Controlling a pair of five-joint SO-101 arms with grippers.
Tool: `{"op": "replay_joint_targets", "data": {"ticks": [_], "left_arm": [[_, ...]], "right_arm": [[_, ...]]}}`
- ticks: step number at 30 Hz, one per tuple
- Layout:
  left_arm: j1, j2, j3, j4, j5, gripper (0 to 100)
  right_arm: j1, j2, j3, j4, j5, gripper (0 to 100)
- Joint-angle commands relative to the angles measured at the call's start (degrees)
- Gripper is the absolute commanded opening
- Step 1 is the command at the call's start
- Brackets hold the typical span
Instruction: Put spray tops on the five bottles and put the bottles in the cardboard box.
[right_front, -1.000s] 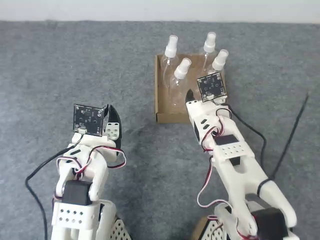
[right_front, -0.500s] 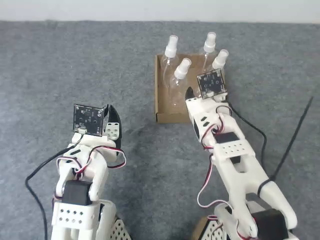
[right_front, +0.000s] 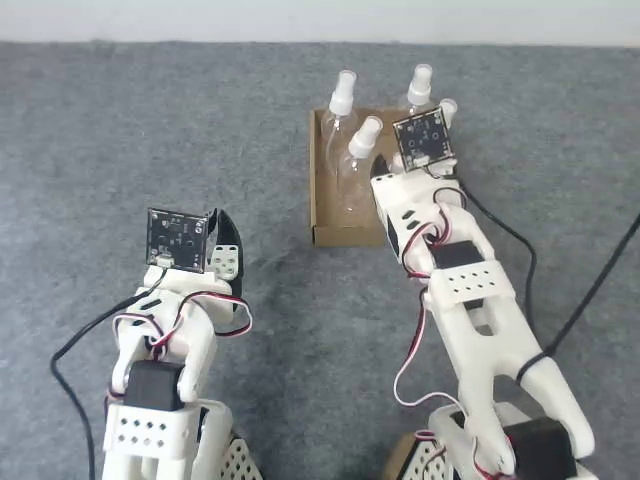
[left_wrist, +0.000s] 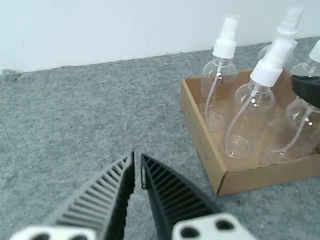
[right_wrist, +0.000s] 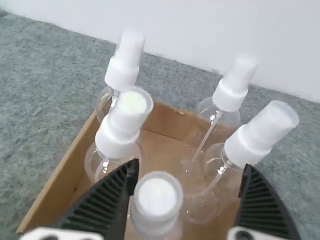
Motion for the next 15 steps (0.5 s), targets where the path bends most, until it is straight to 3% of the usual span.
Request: {"op": "replay_joint_targets", "data": {"ticks": [1, 10, 15], "left_arm": [[-0.09, -0.88, -0.31, -1.67, 0.62, 1], [-0.09, -0.88, 0.13, -1.76, 0.7, 1], [-0.62, -0.88, 0.75, -4.04, 0.53, 1]], "right_arm": [[-0.04, -7.78, -5.54, 5.32, -0.44, 26.4], [-0.04, -25.71, -5.19, 25.8, -0.44, 26.4], [-0.04, -33.8, 1.93, 33.45, -0.44, 26.6]]}}
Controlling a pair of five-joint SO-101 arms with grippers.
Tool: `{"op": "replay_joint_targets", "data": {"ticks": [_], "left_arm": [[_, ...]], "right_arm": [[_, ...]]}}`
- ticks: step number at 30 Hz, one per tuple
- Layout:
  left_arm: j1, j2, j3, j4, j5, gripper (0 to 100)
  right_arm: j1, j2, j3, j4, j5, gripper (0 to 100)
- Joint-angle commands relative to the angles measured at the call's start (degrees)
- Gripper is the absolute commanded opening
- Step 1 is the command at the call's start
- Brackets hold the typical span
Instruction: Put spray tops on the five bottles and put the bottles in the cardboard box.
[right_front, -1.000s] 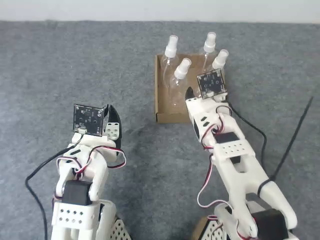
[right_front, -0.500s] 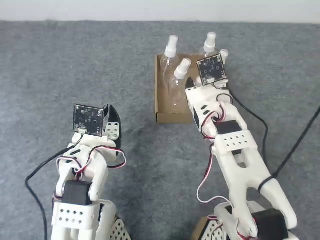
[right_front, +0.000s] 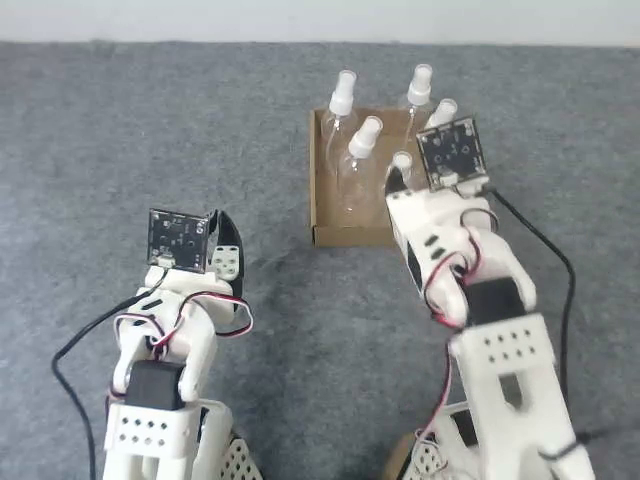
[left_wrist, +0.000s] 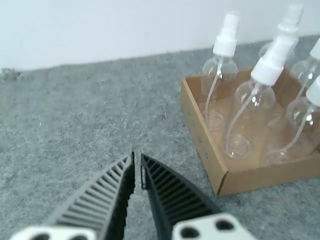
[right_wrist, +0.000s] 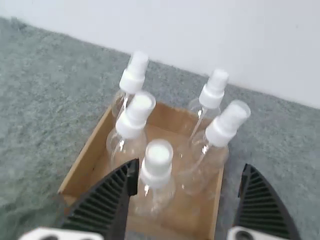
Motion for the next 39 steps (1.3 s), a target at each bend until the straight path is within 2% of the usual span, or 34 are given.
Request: {"op": "replay_joint_targets", "data": {"ticks": [1, 7, 13, 18, 22, 25, 33, 35, 39], "left_arm": [[-0.53, -0.88, 0.31, -3.34, 0.44, 1], [-0.88, -0.97, 0.4, -5.8, 0.26, 1], [-6.42, -1.23, 0.04, -5.8, 0.26, 1], [-9.49, -9.76, 1.36, -3.52, 0.26, 1], [-9.67, -22.68, 3.12, 5.19, 0.26, 1], [-9.76, -22.24, 3.65, 7.91, 0.26, 1], [-9.67, -22.95, 15.6, 5.63, 0.18, 1], [-9.67, -22.24, 19.74, 1.14, 0.26, 1], [-9.67, -21.45, 19.47, 0.53, 0.26, 1]], "right_arm": [[0.04, -9.63, 5.36, 5.41, -0.44, 26.6], [5.14, -23.96, 19.78, 7.25, 0.26, 26.4], [9.19, -41.27, 33.49, 13.85, 11.52, 26.4], [9.63, -56.48, 40.44, 22.02, 15.21, 26.4], [9.63, -53.41, 41.14, 24.4, 15.38, 26.4], [9.63, -54.46, 42.29, 25.01, 15.38, 26.4], [10.51, -55.25, 49.58, 24.92, 15.65, 26.3], [12.88, -55.25, 49.49, 24.84, 15.65, 26.2], [17.54, -55.25, 49.49, 25.01, 15.65, 25.5]]}}
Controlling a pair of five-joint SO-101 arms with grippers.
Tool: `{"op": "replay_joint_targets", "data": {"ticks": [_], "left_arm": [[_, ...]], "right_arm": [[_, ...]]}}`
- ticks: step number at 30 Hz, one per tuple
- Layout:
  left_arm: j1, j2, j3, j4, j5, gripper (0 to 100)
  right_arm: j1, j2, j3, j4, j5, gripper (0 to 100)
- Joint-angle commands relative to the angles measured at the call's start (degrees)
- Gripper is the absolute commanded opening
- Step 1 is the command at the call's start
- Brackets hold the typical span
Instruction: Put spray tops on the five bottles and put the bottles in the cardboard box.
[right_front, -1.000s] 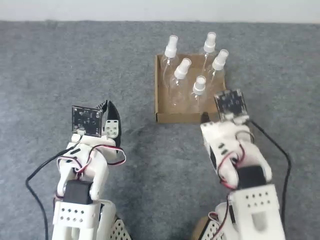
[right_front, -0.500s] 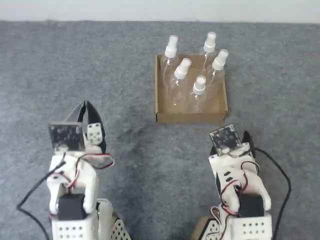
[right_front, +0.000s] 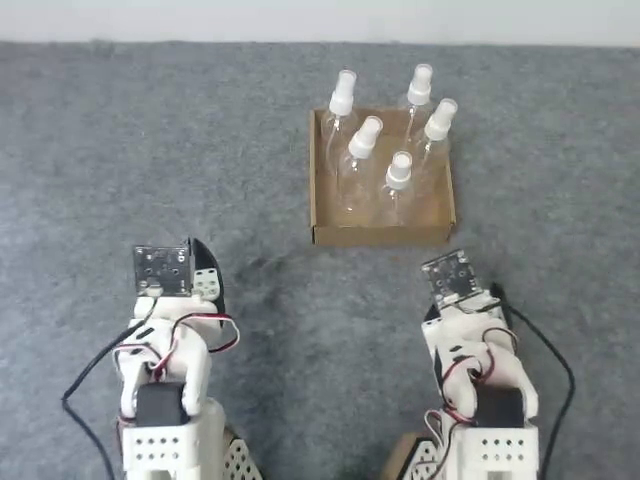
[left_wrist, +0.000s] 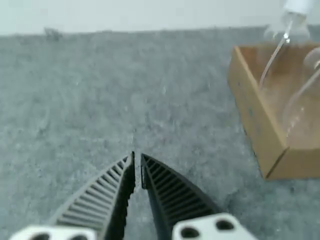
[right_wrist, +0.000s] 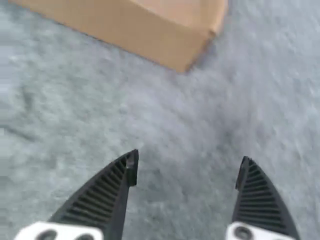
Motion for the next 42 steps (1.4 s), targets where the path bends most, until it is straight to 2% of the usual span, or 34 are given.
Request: {"op": "replay_joint_targets", "data": {"ticks": [1, 6, 9, 19, 42], "left_arm": [[0.0, 0.09, -0.22, -1.67, 0.26, 1], [0.0, 0.09, -0.22, 6.24, 0.26, 1], [0.0, 0.09, -0.22, 13.1, 0.26, 1], [0.0, -0.35, -0.31, 26.9, 0.44, 1], [0.0, -0.35, -0.31, 26.64, 0.44, 1]], "right_arm": [[4.7, -1.01, 1.41, 0.4, 0.7, 23.5], [5.41, -0.92, 1.41, 0.4, 0.7, 0.0], [6.46, -0.66, 1.41, 2.51, 0.79, 5.5], [6.9, -0.84, 1.41, 12.18, 0.79, 4.3], [6.73, -0.92, 1.41, 12.35, 0.7, 4.4]]}}
